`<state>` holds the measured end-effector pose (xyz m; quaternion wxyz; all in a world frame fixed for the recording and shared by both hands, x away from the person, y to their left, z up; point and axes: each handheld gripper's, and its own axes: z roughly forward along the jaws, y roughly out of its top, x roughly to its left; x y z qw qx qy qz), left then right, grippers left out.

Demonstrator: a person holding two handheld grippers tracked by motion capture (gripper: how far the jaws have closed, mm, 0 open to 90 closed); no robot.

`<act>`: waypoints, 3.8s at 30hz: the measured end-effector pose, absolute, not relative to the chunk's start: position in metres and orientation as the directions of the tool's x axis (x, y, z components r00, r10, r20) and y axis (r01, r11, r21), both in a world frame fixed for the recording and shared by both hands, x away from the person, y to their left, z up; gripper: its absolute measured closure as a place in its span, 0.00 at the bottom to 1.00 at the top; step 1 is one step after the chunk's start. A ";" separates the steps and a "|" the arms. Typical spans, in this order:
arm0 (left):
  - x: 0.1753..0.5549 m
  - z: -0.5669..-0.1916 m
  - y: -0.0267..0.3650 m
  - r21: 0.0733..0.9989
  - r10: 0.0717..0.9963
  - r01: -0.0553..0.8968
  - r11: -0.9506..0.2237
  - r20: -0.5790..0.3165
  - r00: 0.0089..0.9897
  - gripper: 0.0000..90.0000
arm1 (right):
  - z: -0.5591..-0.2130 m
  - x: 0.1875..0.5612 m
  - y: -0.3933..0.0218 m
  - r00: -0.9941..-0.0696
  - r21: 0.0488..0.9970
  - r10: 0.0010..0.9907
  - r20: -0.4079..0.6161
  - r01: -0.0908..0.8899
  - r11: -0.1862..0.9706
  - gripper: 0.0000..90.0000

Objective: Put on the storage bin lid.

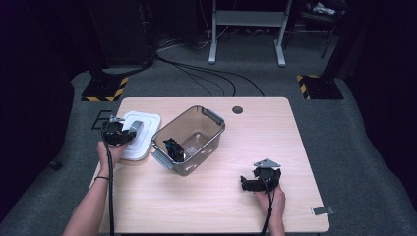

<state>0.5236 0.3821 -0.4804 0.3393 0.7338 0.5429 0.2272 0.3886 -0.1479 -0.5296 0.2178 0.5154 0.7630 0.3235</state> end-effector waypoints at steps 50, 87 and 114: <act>0.497 -0.338 0.358 0.763 0.861 0.525 -0.375 0.077 0.503 0.75 | -0.530 0.388 -0.148 -0.371 0.718 0.928 0.003 0.647 0.256 0.00; 0.490 -0.308 0.245 0.742 0.662 0.450 -0.497 -0.011 0.749 0.75 | -0.530 0.388 -0.148 -0.371 0.719 0.929 0.004 0.646 0.256 0.00; 0.491 -0.335 0.200 0.697 0.635 0.478 -0.535 -0.042 0.771 0.75 | -0.529 0.388 -0.148 -0.369 0.717 0.930 0.004 0.649 0.254 0.00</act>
